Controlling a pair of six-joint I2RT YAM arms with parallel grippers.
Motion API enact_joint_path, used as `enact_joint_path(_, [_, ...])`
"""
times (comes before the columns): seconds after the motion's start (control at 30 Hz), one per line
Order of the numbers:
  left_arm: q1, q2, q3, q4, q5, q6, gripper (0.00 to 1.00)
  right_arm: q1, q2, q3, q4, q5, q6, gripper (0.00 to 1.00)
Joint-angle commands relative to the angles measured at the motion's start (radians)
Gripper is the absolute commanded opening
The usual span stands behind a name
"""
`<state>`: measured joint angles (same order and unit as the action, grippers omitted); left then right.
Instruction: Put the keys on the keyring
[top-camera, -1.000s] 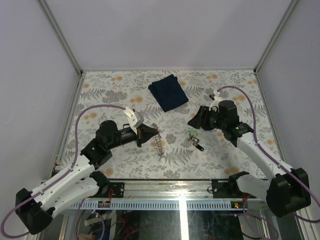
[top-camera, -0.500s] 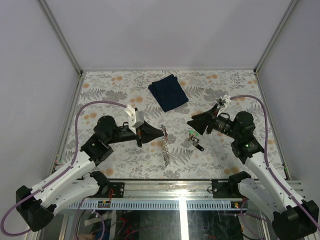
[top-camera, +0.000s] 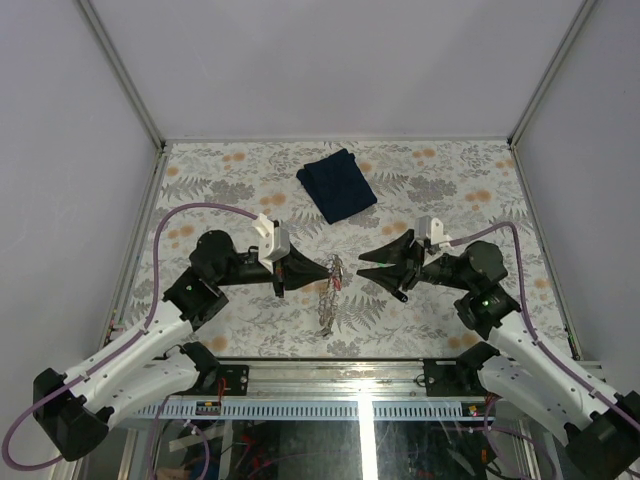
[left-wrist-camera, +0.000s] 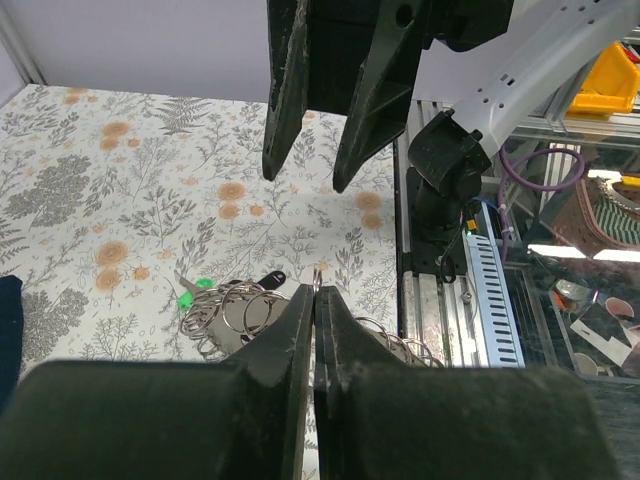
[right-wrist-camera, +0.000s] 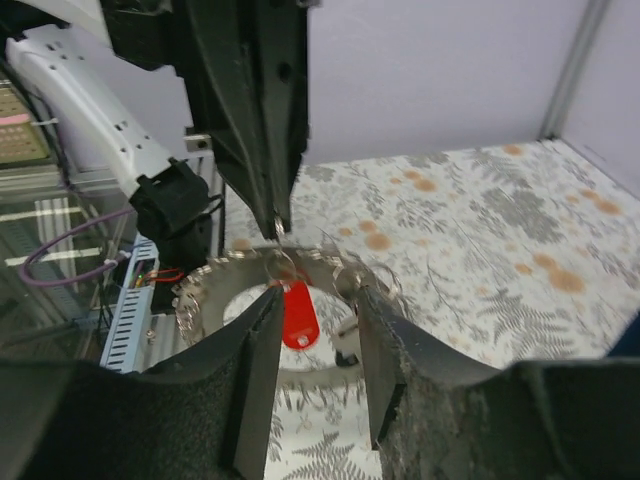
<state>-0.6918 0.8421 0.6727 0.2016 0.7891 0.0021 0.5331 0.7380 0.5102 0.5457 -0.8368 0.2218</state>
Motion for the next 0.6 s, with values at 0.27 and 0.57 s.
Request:
enact_joint_path(0.27, [0.008, -0.006, 0.052, 0.072, 0.026, 0.018, 0.00, 0.155, 0.167, 0.154, 0.083, 0.004, -0.132, 0.33])
enact_joint_path(0.57, [0.007, 0.000, 0.058, 0.073, 0.024, 0.019, 0.00, 0.203, 0.206, 0.162, 0.069, 0.012, -0.140, 0.32])
